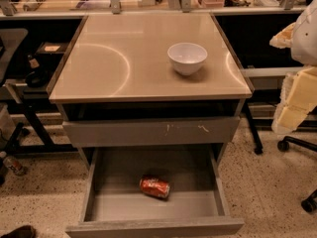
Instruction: Pick coke can from middle drawer and place on counter
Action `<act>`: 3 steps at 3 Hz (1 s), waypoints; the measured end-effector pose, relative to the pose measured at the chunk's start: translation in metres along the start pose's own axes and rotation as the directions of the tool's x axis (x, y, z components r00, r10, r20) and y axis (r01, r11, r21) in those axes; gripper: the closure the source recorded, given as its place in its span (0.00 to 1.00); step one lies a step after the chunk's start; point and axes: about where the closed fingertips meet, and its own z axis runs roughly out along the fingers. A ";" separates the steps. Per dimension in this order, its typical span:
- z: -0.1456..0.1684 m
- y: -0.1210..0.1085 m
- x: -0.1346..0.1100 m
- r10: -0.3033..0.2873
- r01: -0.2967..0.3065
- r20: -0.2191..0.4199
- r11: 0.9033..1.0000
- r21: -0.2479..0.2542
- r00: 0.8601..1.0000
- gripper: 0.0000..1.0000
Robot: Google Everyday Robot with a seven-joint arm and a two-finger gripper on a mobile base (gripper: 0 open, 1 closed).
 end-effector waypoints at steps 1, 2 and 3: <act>0.000 0.000 0.000 0.000 0.000 0.000 1.000 0.000 1.000 0.00; 0.024 0.012 -0.003 0.028 -0.028 -0.001 0.999 -0.030 1.000 0.00; 0.067 0.034 -0.009 0.075 -0.076 -0.006 0.996 -0.049 0.997 0.00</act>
Offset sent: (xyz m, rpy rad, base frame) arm -0.0100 0.0251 -0.0781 0.0404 0.1170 -0.0574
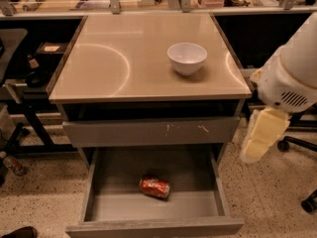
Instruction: Pick coke can from middle drawer and place on counter
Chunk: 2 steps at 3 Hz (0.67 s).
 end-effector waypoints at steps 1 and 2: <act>0.055 0.021 -0.006 0.057 -0.057 -0.012 0.997 -0.045 0.998 0.00; 0.100 0.046 -0.017 0.102 -0.103 -0.019 0.987 -0.119 0.995 0.00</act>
Offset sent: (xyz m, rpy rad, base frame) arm -0.0194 0.0770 -0.1514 0.0956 0.2230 -0.0969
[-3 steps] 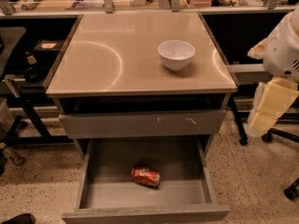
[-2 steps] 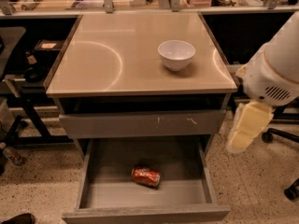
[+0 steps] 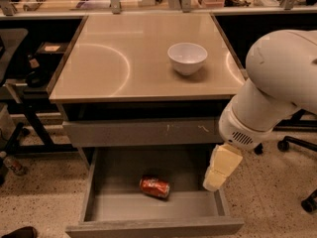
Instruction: Pick coke can from middle drawer and place on counter
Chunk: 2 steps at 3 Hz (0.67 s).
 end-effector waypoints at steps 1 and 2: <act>0.000 0.000 0.000 0.000 0.000 0.000 1.000 0.000 1.000 0.00; 0.035 0.017 -0.010 0.049 -0.047 0.028 0.998 -0.039 0.998 0.00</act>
Offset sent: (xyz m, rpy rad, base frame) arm -0.0217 0.0775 -0.1157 0.1698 0.1168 -0.1279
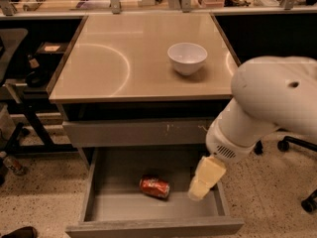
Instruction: Pick coke can from middle drawer and place on counter
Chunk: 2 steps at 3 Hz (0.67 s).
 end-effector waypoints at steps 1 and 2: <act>0.056 0.021 -0.013 0.097 -0.093 0.075 0.994 -0.061 0.992 0.00; 0.100 0.024 -0.028 0.169 -0.158 0.158 0.984 -0.082 0.973 0.00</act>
Offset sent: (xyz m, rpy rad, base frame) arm 0.0015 0.0796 -0.1362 0.2857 0.0589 -0.2143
